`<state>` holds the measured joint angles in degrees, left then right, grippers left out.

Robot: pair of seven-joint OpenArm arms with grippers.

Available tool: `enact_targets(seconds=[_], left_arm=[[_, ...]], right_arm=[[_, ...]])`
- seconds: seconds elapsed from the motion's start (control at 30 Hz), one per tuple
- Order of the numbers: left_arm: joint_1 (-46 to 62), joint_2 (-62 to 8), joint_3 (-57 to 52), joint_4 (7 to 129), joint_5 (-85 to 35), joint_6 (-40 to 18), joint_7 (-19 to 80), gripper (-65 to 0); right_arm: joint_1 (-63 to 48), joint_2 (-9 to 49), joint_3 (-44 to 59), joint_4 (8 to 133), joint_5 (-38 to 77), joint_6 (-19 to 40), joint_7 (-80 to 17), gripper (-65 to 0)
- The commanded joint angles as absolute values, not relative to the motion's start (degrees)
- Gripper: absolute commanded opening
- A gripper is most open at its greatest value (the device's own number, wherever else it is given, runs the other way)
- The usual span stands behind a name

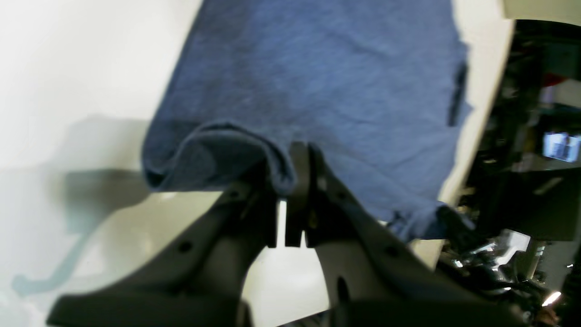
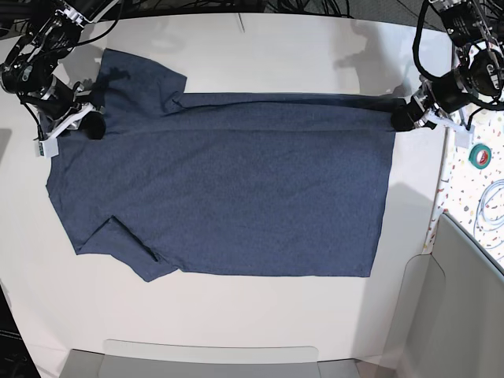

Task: Layout the t-shirt on the table in an organized manner, then fold the t-shirt properly
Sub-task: 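Lift the grasped shirt edge and fold it over onto the shirt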

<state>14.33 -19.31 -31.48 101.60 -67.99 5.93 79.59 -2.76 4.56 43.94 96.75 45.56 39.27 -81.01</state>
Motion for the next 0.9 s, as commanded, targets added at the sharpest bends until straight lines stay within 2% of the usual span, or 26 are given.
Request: enact_targets(seconds=[0.0,0.43,0.5,0.57,0.63,0.7,0.8,0.87], left_arm=[[13.2,-20.1,-31.5,102.5,-68.4,5.7,80.0,-65.0],[12.2,-20.0,-31.6,102.5,-66.9,5.8,80.0,-65.0],[12.2,-20.0,-31.6,102.5,-66.9,5.9,80.0,-61.8],[12.3,-20.0,-31.8,102.5,-66.9,6.0,80.0,-53.9],[12.3,-20.0,-32.0,102.5,-66.9,6.0,80.0,-45.0],[12.4,-20.0,-32.0,102.5,-66.9,6.0,80.0,-38.9],[12.4,-20.0,-32.0,102.5,-67.2,6.0,80.0,-37.8],[12.4,-20.0,-32.2,102.5,-67.3,6.0,80.0,-37.8]], right_arm=[[-1.9,5.5,44.2,97.1,46.1,39.1,-80.0,-65.0],[-1.2,5.6,44.1,96.3,45.1,39.1,-80.0,-65.0],[-1.2,5.6,44.1,96.3,43.6,39.1,-80.0,-63.4],[-1.2,5.5,44.1,96.3,42.3,39.1,-80.0,-54.6],[-1.3,5.4,44.1,96.3,42.1,39.1,-80.0,-42.8],[-1.4,5.5,44.1,96.4,42.2,39.1,-80.0,-30.3],[-1.4,5.6,44.4,96.7,42.2,39.3,-80.0,-16.4],[-1.5,5.6,44.6,98.0,43.6,39.4,-80.0,-11.4]])
